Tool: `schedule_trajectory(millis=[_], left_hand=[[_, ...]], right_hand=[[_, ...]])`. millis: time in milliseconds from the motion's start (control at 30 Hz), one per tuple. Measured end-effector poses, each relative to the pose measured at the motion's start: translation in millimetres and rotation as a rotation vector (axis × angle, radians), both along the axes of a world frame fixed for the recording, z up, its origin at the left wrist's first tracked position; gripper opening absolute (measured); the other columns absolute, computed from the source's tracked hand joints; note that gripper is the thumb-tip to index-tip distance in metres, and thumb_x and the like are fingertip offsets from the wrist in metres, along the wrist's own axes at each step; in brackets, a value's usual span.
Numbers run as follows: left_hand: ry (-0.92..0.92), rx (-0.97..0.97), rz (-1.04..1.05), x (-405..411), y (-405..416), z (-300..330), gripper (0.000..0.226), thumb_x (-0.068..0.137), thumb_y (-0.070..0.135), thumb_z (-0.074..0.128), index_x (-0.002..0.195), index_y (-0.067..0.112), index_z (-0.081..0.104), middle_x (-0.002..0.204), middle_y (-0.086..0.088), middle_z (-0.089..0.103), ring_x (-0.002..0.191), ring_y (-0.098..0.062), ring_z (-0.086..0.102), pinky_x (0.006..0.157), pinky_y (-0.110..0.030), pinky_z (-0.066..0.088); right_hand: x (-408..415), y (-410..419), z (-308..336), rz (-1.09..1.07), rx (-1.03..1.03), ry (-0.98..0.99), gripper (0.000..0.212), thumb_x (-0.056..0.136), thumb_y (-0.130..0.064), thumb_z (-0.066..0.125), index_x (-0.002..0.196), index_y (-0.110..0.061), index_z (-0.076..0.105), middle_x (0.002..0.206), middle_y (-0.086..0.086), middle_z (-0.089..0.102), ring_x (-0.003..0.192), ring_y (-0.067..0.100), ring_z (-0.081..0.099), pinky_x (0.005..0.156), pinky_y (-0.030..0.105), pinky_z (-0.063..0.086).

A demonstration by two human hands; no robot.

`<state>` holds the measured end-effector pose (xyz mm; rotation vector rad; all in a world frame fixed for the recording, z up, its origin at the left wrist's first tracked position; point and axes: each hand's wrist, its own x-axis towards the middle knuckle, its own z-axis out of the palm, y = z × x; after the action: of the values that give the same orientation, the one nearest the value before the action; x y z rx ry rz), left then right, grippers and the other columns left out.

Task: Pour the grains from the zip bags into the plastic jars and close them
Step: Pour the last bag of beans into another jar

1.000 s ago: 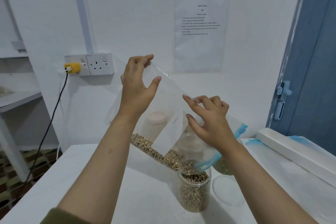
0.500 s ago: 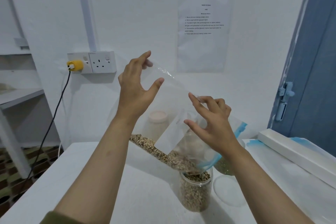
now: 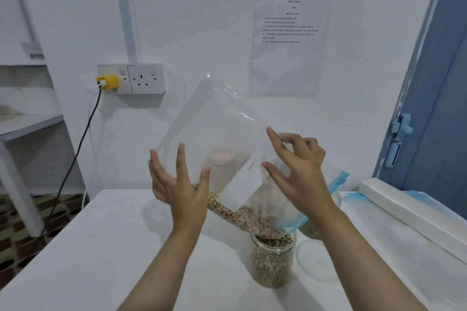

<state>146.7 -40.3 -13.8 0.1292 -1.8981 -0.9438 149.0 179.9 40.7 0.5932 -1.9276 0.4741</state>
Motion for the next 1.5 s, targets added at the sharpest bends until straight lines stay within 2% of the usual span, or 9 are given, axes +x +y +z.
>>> schedule_trajectory(millis=[100, 167, 267, 333, 433, 633, 933, 1200, 1500], left_hand=[[-0.092, 0.190, -0.053, 3.8, 1.7, -19.2, 0.070, 0.089, 0.056, 0.059, 0.149, 0.050, 0.023, 0.164, -0.004, -0.010, 0.151, -0.024, -0.001, 0.115, -0.057, 0.012], [-0.166, 0.404, -0.233, 9.9, 3.6, -19.0, 0.075, 0.088, 0.051, 0.061, 0.148, 0.056, 0.016, 0.164, 0.003, -0.010, 0.150, -0.017, 0.006, 0.117, -0.045, 0.018], [-0.191, 0.611, -0.494, 12.9, 5.0, -14.5, 0.079, 0.093, 0.045, 0.058, 0.149, 0.056, 0.005, 0.162, 0.005, 0.019, 0.136, -0.008, 0.034, 0.112, -0.034, 0.028], [-0.174, 0.625, -0.519, 13.3, 4.5, -11.5, 0.082, 0.092, 0.044, 0.060, 0.151, 0.054, 0.003, 0.154, 0.008, 0.034, 0.123, 0.003, 0.044, 0.103, -0.031, 0.031], [-0.138, 0.635, -0.515, 11.5, 3.7, -9.7, 0.084, 0.092, 0.036, 0.064, 0.152, 0.050, 0.006, 0.150, 0.010, 0.038, 0.102, 0.025, 0.043, 0.097, -0.026, 0.033], [-0.084, 0.661, -0.537, 5.7, 1.0, -5.0, 0.086, 0.092, 0.023, 0.067, 0.153, 0.044, 0.011, 0.150, 0.010, 0.034, 0.089, 0.031, 0.051, 0.080, -0.009, 0.040], [-0.077, 0.664, -0.542, 0.2, -2.1, -3.0, 0.087, 0.091, 0.021, 0.069, 0.152, 0.046, 0.012, 0.151, 0.009, 0.034, 0.096, 0.023, 0.055, 0.070, 0.003, 0.041], [-0.046, 0.663, -0.561, -1.5, -3.8, -0.8, 0.088, 0.090, 0.022, 0.070, 0.151, 0.050, 0.012, 0.152, 0.008, 0.033, 0.117, -0.005, 0.059, 0.082, -0.014, 0.044], [-0.055, 0.658, -0.559, -2.2, -4.5, 1.8, 0.088, 0.090, 0.022, 0.069, 0.151, 0.047, 0.012, 0.150, 0.009, 0.033, 0.111, 0.003, 0.058, 0.079, -0.013, 0.043]], right_hand=[[2.0, -2.3, -2.8, -0.002, -0.004, 0.004, 0.056, 0.092, -0.037, 0.056, 0.146, -0.028, 0.042, 0.122, -0.009, 0.045, 0.105, 0.021, 0.041, 0.091, 0.034, 0.023], [2.5, -3.6, -4.7, -0.001, -0.001, 0.000, 0.056, 0.093, -0.037, 0.055, 0.146, -0.029, 0.040, 0.123, -0.008, 0.045, 0.105, 0.021, 0.041, 0.091, 0.035, 0.024], [2.6, -4.3, -7.0, 0.002, -0.003, 0.004, 0.056, 0.093, -0.037, 0.055, 0.146, -0.028, 0.041, 0.123, -0.007, 0.046, 0.106, 0.021, 0.043, 0.092, 0.034, 0.024], [2.2, -4.1, -6.5, 0.005, -0.011, 0.000, 0.055, 0.093, -0.037, 0.055, 0.146, -0.026, 0.042, 0.122, -0.008, 0.046, 0.107, 0.021, 0.043, 0.092, 0.033, 0.024], [1.5, -2.9, -2.3, 0.005, -0.016, -0.007, 0.056, 0.092, -0.037, 0.055, 0.146, -0.026, 0.043, 0.123, -0.008, 0.044, 0.107, 0.021, 0.044, 0.092, 0.031, 0.022], [0.7, -2.3, 1.5, 0.007, -0.020, -0.021, 0.056, 0.092, -0.036, 0.057, 0.145, -0.024, 0.045, 0.123, -0.007, 0.045, 0.106, 0.024, 0.048, 0.091, 0.031, 0.022], [-3.1, -4.0, 4.8, 0.013, -0.026, -0.047, 0.059, 0.093, -0.035, 0.057, 0.148, -0.026, 0.040, 0.123, -0.004, 0.045, 0.106, 0.022, 0.049, 0.094, 0.035, 0.024], [-4.7, -5.0, 6.9, 0.039, -0.047, -0.047, 0.060, 0.092, -0.035, 0.057, 0.149, -0.026, 0.038, 0.122, 0.000, 0.049, 0.104, 0.017, 0.048, 0.095, 0.035, 0.025], [-1.5, -5.7, 8.2, 0.074, -0.069, -0.063, 0.062, 0.092, -0.038, 0.054, 0.150, -0.029, 0.035, 0.121, 0.002, 0.051, 0.107, 0.015, 0.047, 0.095, 0.036, 0.026]])
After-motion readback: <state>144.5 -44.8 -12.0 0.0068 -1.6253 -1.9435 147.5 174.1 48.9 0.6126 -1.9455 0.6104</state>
